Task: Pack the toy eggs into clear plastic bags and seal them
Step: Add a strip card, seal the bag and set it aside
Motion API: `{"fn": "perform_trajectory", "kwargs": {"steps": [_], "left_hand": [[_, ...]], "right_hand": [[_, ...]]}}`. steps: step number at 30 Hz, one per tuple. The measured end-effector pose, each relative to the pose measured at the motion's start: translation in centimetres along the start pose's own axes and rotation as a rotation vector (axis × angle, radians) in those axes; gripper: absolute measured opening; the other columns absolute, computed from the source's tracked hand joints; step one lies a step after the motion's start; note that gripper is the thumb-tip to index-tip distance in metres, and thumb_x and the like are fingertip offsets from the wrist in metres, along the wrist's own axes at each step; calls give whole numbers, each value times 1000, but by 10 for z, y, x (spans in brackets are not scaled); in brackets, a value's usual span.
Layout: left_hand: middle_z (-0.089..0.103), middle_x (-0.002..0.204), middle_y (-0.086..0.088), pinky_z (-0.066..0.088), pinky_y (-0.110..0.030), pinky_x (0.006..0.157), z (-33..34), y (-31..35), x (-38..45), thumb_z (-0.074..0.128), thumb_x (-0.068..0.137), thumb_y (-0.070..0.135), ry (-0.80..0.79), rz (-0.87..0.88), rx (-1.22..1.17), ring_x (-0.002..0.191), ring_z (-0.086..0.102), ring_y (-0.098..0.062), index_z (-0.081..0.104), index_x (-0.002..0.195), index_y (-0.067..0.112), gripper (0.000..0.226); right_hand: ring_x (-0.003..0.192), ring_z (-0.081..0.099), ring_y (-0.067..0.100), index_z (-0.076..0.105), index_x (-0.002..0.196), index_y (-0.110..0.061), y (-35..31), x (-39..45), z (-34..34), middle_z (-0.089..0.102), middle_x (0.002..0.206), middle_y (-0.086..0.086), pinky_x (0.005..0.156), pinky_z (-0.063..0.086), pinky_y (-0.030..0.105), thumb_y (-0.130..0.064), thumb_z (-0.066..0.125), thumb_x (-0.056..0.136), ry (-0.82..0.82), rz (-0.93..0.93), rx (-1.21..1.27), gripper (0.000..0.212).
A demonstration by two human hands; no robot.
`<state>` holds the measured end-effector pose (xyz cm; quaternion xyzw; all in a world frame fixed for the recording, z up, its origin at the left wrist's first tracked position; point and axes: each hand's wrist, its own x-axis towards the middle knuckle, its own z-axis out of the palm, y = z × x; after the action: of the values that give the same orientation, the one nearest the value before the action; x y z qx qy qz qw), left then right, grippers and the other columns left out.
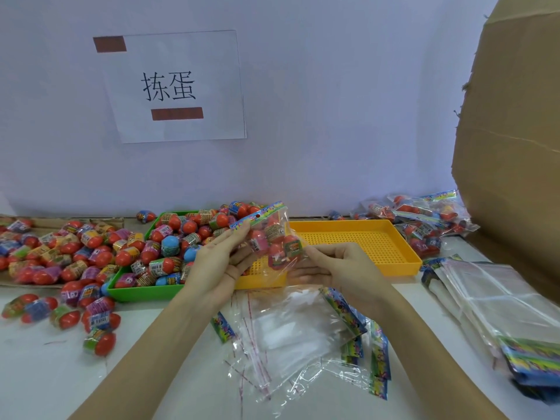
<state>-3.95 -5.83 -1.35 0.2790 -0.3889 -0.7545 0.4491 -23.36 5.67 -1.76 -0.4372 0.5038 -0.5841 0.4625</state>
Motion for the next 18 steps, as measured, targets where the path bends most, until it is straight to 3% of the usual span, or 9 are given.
{"fn": "perform_trajectory", "kwargs": {"steps": [3,5,9,14,18], "left_hand": [[81,112,-8,64,-27,84,2,-2,-1,71,96,31,-86,105,171,102,79,-18,75,119,8,33],[81,115,-7,63,-27,88,4,-2,-2,74,94,38,-117,135,327,107,78,-22,69,129,10,45],[83,106,-4,63,-25,85,3,-6,-7,86,87,30,-184,132,614,98,80,-22,77,118,14,36],[82,92,-10,61,-21,74,2,-8,-7,86,87,15,-123,240,616,85,80,-23,79,102,7,18],[81,90,-11,61,-23,75,-2,-1,-7,83,90,10,-209,239,750,80,78,-22,80,99,7,11]], "right_hand": [[98,78,32,77,112,1,4,1,-4,79,101,20,77,63,27,-17,59,106,117,-58,25,26],[101,78,30,76,113,-1,4,2,-8,80,103,19,78,62,25,-16,59,106,160,-69,72,24],[108,76,30,74,120,-3,3,3,-8,79,111,17,83,62,26,-17,58,107,131,-70,147,25],[107,76,33,73,122,0,-2,1,-5,78,114,17,80,64,30,-32,55,108,30,-8,140,39],[89,79,17,80,108,-10,-4,2,-3,82,97,3,62,63,27,-47,59,102,343,-106,-81,43]]}}
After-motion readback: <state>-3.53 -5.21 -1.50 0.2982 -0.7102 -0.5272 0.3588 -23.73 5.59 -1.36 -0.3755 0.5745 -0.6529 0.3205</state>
